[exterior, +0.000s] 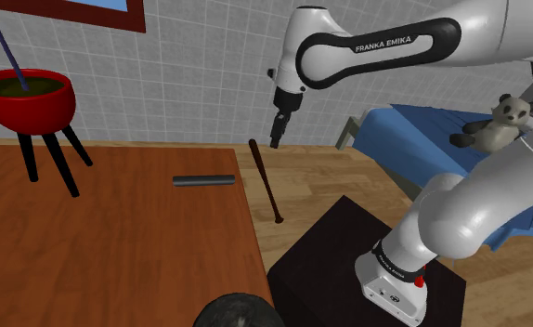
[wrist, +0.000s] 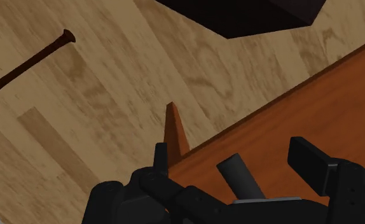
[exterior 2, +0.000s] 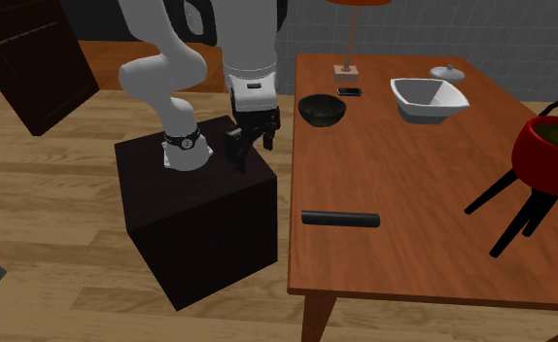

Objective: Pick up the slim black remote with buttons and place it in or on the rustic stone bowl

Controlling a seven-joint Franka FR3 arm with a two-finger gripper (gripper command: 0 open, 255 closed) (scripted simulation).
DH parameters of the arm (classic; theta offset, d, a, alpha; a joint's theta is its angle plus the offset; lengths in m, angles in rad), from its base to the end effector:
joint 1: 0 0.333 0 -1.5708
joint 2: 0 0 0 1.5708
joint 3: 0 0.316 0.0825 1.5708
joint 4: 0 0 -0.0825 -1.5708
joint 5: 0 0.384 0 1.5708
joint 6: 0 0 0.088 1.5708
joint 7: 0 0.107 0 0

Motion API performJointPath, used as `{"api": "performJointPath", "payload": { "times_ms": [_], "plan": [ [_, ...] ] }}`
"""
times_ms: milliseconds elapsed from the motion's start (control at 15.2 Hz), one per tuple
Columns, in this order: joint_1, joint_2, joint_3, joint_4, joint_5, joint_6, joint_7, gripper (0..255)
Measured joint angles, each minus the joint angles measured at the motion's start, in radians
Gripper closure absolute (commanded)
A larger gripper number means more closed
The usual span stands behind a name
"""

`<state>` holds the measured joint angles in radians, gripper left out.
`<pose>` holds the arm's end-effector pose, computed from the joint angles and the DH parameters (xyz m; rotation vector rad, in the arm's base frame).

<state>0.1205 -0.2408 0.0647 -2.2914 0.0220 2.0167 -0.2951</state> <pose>0.4595 0.0883 0.4453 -3.0494 -0.7274 0.0533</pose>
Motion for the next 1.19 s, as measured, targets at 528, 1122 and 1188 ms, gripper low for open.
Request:
{"api": "performJointPath", "payload": {
  "times_ms": [528, 1122, 1188],
  "plan": [
    [0.051, 0.288, 0.040, 0.168, 0.010, 0.111, -0.132, 0],
    [0.104, 0.576, 0.096, 0.391, -0.012, 0.163, -0.253, 0],
    [0.106, 0.586, 0.098, 0.391, -0.013, 0.172, -0.257, 0]
  ]
}}
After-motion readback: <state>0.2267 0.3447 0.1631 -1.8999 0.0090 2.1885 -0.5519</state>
